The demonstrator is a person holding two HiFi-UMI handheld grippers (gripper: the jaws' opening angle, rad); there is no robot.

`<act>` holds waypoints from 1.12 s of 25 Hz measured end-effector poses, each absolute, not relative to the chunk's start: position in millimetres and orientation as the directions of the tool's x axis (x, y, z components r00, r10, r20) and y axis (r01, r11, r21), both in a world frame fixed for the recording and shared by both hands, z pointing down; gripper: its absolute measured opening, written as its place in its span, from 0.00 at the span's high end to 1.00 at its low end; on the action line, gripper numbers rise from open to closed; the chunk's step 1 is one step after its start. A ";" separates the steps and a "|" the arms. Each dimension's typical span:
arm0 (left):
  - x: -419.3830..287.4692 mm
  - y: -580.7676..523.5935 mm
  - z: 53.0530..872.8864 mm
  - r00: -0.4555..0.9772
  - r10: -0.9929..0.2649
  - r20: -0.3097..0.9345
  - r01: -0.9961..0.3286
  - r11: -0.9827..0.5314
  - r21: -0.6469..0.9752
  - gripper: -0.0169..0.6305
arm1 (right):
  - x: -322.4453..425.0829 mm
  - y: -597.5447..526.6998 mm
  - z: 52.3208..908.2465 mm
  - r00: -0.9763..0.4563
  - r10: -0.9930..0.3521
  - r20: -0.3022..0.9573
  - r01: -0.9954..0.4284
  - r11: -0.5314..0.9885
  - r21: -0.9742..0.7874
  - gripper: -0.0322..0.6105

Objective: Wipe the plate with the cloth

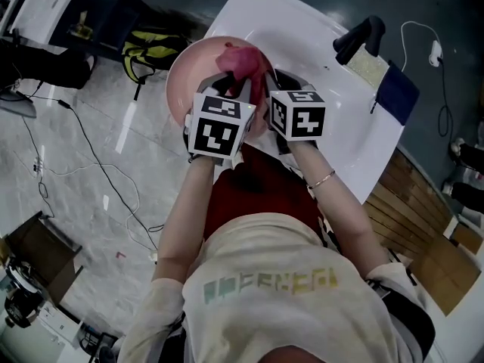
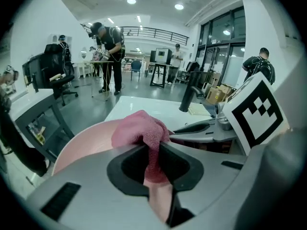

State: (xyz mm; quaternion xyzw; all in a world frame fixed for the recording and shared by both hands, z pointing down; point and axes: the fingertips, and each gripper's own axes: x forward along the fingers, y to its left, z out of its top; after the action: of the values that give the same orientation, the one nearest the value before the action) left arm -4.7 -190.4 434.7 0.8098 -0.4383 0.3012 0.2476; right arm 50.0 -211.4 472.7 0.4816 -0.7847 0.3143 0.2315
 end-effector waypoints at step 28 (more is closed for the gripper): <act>-83.9 -170.2 460.7 0.270 -0.553 0.788 -0.909 -0.416 0.021 0.87 | 44.3 -207.5 477.4 -0.384 -0.617 0.687 -0.918 0.338 -0.208 0.85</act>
State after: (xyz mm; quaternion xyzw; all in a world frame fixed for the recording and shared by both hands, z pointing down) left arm -83.9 -170.2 460.7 0.7584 -0.4819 0.3641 0.2449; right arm 44.3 -207.5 477.4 0.4934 -0.7775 0.2955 0.2544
